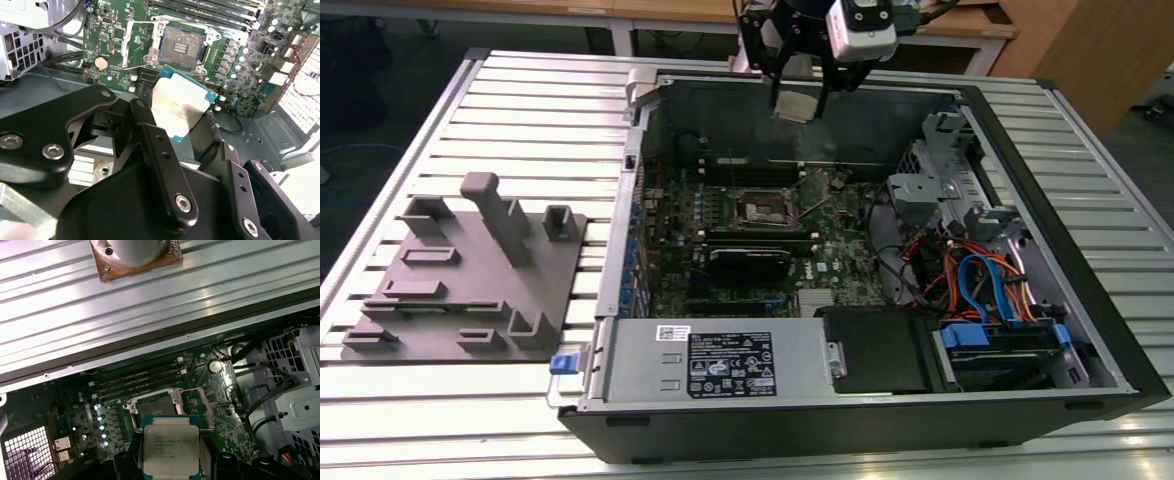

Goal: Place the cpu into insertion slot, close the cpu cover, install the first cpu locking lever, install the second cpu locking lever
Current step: 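Place the cpu into insertion slot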

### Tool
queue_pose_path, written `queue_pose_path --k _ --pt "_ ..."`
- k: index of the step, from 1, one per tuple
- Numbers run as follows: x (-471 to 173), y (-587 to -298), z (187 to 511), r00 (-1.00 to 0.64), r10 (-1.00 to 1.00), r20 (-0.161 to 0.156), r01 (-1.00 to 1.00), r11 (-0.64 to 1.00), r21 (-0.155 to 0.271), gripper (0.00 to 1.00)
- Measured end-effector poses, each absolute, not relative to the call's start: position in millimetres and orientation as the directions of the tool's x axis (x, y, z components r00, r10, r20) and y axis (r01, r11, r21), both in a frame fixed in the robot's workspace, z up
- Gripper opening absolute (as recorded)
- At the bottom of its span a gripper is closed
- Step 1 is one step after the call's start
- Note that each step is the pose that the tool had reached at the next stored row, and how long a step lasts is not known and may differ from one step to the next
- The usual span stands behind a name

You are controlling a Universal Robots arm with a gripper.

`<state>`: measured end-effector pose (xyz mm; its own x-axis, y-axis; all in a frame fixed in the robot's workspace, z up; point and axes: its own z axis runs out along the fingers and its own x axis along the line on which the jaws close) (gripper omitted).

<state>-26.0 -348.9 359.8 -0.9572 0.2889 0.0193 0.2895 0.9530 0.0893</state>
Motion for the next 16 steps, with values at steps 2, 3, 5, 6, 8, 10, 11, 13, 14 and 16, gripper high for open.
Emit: queue_pose_path --k 2,3,5,6,8,10,11,13,14,16 --pt "-26.0 -348.9 359.8 -0.956 0.293 0.019 0.293 0.952 0.089 0.54" --pt "-26.0 -348.9 359.8 -0.955 0.295 0.019 0.295 0.951 0.089 0.54" --pt "-26.0 -348.9 359.8 -0.954 0.299 0.019 0.299 0.95 0.089 0.54" --pt "-26.0 -348.9 359.8 -0.954 0.3 0.019 0.301 0.949 0.089 0.54" --pt "-26.0 -348.9 359.7 -0.952 0.305 0.019 0.305 0.948 0.089 0.54" --pt "-26.0 -348.9 359.8 -0.951 0.309 0.019 0.309 0.947 0.089 0.54" --pt "-26.0 -348.9 359.8 -0.95 0.311 0.019 0.312 0.946 0.089 0.54" --pt "-26.0 -349.0 359.8 -0.949 0.315 0.019 0.316 0.945 0.089 0.54" --pt "-26.0 -348.9 359.8 -0.948 0.317 0.019 0.318 0.944 0.089 0.54" --pt "-26.0 -348.9 359.8 -0.947 0.321 0.019 0.322 0.943 0.089 0.54"
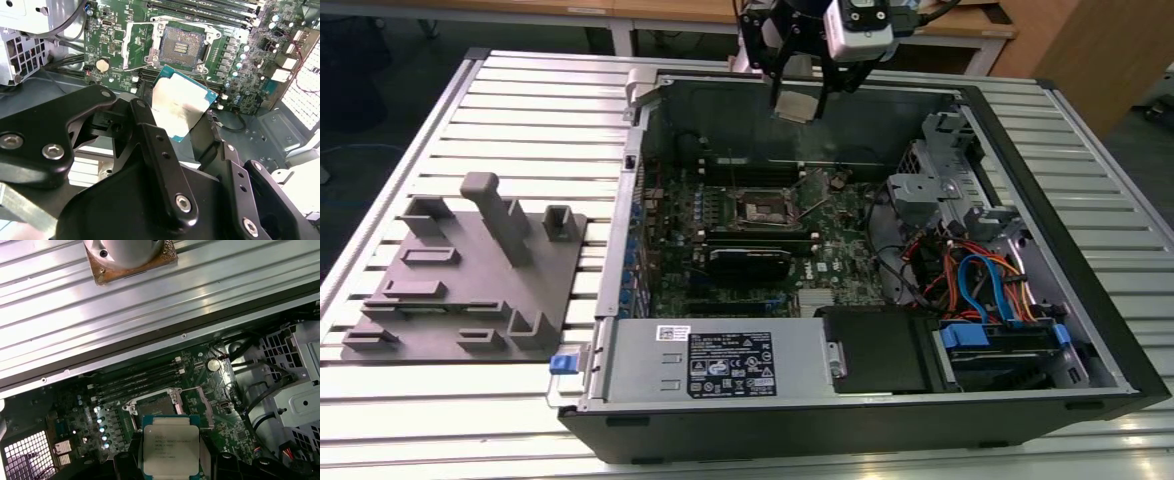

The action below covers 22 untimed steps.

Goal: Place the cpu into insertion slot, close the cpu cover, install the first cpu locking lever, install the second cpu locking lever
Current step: 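Place the cpu into insertion slot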

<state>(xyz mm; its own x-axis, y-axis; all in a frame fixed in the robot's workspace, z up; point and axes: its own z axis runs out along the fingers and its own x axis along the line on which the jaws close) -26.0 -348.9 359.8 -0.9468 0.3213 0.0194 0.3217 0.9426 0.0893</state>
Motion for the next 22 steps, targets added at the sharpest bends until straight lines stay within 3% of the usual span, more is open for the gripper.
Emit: queue_pose_path --k 22 --pt "-26.0 -349.0 359.8 -0.937 0.35 0.019 0.35 0.933 0.089 0.54"
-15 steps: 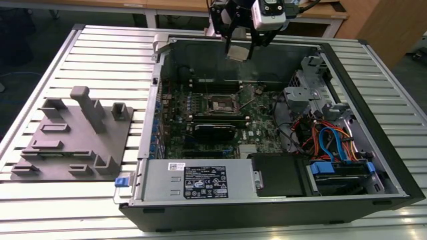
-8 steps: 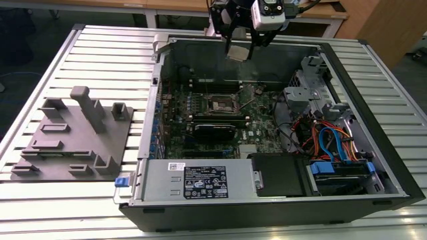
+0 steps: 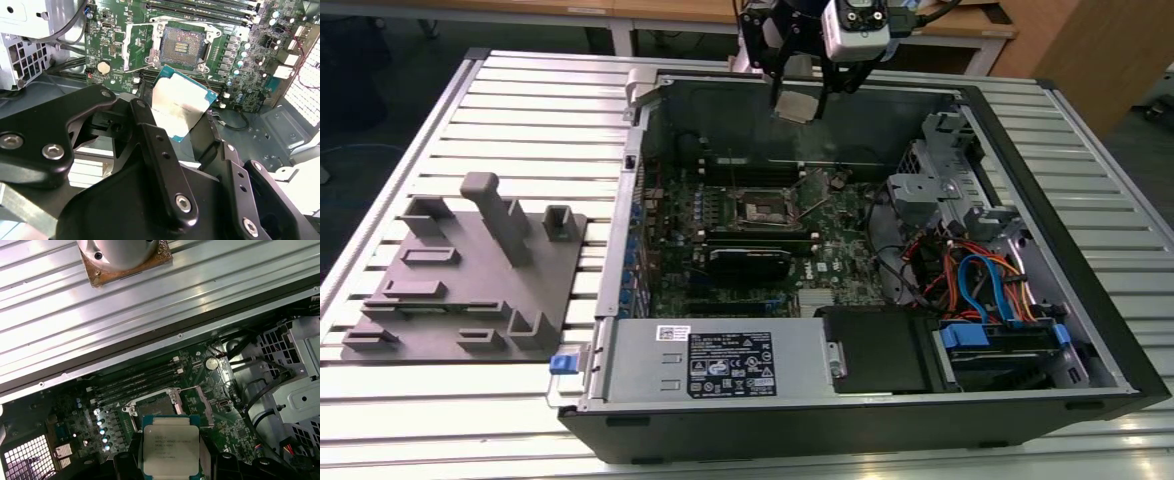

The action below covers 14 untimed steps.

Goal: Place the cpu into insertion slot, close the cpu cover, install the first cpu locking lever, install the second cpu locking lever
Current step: 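Place the cpu into insertion slot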

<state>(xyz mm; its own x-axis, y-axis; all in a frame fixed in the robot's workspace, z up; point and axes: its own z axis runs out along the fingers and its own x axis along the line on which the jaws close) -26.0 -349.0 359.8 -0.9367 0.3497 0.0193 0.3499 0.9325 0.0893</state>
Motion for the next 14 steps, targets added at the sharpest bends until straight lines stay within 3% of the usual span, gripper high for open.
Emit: queue_pose_path --k 14 --pt "-26.0 -349.0 359.8 -0.93 0.366 0.019 0.366 0.926 0.089 0.54"
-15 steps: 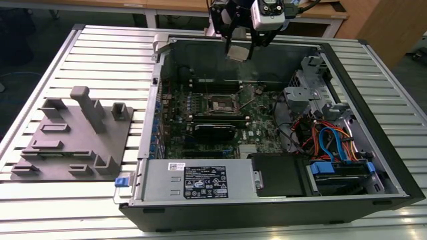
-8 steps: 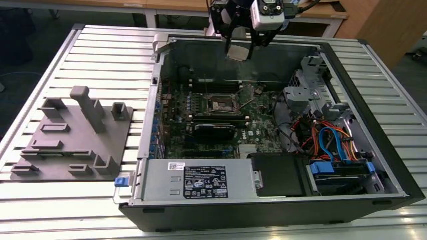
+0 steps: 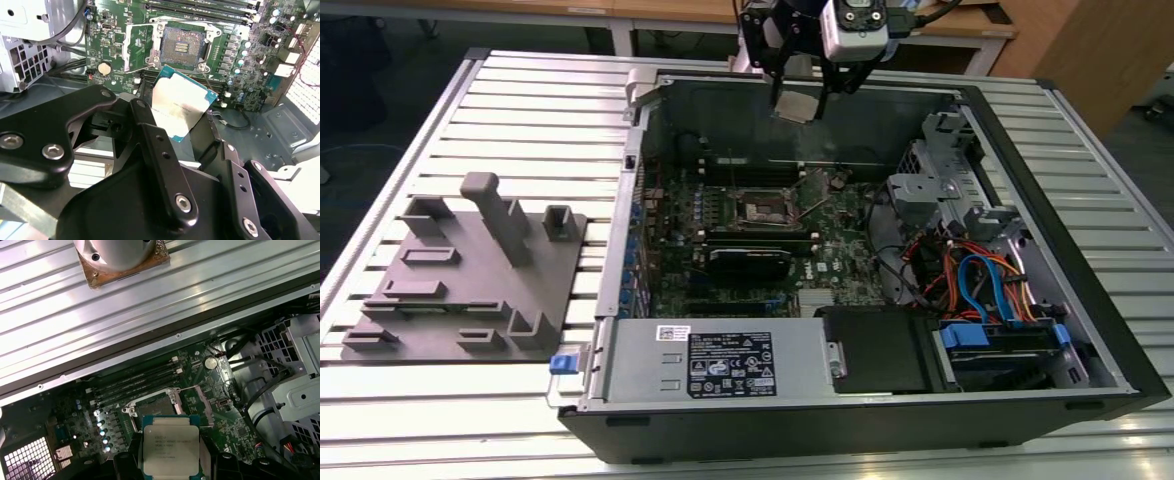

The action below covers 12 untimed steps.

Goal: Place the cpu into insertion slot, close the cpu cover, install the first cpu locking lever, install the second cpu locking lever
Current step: 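Place the cpu into insertion slot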

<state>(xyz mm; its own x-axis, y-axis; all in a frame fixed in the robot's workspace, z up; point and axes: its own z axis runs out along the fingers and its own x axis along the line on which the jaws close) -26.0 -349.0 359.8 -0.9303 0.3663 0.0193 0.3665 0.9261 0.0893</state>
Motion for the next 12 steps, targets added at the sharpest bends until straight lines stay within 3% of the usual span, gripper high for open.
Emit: queue_pose_path --k 12 --pt "-26.0 -348.9 359.8 -0.923 0.384 0.019 0.384 0.919 0.089 0.54"
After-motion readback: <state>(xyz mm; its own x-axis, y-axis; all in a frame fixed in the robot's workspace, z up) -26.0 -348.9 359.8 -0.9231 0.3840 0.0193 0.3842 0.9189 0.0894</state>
